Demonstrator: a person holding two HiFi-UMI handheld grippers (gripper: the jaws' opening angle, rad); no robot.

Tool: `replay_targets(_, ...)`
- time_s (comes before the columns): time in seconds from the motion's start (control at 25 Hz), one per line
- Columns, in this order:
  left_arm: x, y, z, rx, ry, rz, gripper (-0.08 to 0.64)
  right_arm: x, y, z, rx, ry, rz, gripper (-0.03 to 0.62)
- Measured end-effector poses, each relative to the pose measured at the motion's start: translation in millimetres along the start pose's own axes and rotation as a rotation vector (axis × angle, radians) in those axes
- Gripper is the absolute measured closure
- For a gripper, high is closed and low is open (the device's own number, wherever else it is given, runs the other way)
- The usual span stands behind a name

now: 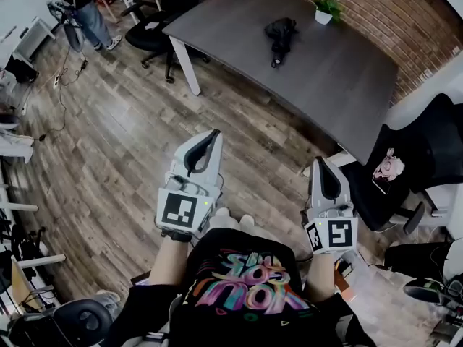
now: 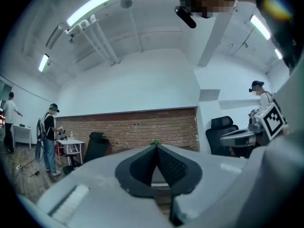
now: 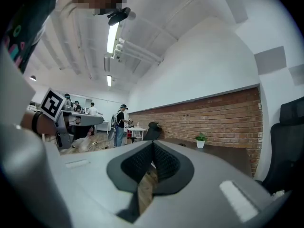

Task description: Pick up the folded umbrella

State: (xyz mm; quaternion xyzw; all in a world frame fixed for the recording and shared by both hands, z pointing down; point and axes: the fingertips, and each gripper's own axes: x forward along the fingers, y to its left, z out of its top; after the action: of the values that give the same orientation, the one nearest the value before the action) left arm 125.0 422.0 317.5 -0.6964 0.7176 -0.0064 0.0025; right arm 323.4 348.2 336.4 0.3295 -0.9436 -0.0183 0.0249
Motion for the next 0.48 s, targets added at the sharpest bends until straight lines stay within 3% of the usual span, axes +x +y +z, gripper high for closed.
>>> replay_targets(0.48,22,24,-19,0.021,0.027,0.015,0.559,39,-6,-22,0.055,0.028,0.033,0.594)
